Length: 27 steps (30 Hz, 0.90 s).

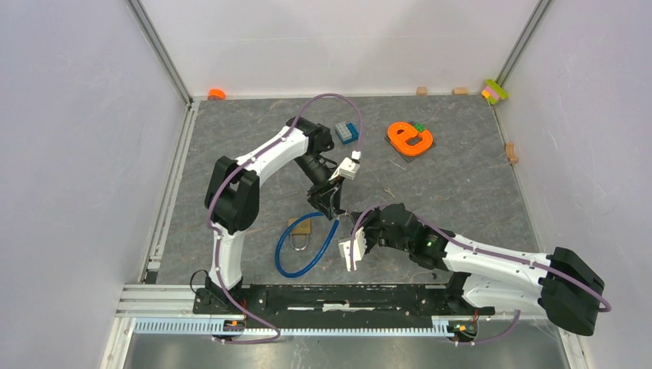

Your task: Unlock with the key

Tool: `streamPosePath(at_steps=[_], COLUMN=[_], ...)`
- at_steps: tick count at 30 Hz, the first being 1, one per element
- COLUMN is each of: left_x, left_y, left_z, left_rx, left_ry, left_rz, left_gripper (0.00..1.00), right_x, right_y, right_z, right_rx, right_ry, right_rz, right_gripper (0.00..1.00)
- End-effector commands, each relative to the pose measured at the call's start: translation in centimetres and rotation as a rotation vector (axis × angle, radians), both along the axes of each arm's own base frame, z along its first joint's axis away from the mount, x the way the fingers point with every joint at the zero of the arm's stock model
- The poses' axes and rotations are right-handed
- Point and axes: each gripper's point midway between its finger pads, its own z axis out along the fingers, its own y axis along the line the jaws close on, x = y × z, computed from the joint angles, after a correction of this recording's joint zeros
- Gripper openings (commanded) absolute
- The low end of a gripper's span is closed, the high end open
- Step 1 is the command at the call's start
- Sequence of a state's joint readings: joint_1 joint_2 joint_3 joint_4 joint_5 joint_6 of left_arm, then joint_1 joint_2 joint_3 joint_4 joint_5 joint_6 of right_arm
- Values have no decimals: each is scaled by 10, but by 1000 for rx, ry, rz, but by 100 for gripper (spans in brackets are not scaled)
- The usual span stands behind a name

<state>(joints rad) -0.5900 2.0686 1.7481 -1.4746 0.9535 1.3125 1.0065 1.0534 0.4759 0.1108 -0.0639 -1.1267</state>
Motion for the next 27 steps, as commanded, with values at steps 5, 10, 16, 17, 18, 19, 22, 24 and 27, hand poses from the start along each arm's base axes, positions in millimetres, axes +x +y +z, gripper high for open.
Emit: streamPosePath(at_steps=[5,10,16,17,18,19,22,24,27], left_x=[14,28,32,31,31,30,30,30,27], left_y=[4,16,13,12,10,9,1,-4,-9], left_z=[25,8,-13,-17,-21,-24,-31,-30,-29], left_rx=[-70,-38,-54,-48,-46,-44,-50,-67,-79], left_ry=[-90,-194,-228,-218,-214,-209,-205,-194,-172], left_rz=[55,90,103,106,109,109,125,138,139], left_gripper=[75,80,80,80,78,77,72,66,56], right_x=[6,6,7,7,7,7,7,7,7], right_y=[8,7,7,7,7,7,7,8,8], right_z=[27,30,34,34,35,34,33,32,32], right_rx=[85,88,91,92,91,90,88,87,86], right_ry=[-38,-47,-52,-53,-53,-51,-50,-47,-46], right_rz=[-5,-7,-10,-11,-10,-10,-10,-9,-9], right_gripper=[0,0,0,0,0,0,0,0,0])
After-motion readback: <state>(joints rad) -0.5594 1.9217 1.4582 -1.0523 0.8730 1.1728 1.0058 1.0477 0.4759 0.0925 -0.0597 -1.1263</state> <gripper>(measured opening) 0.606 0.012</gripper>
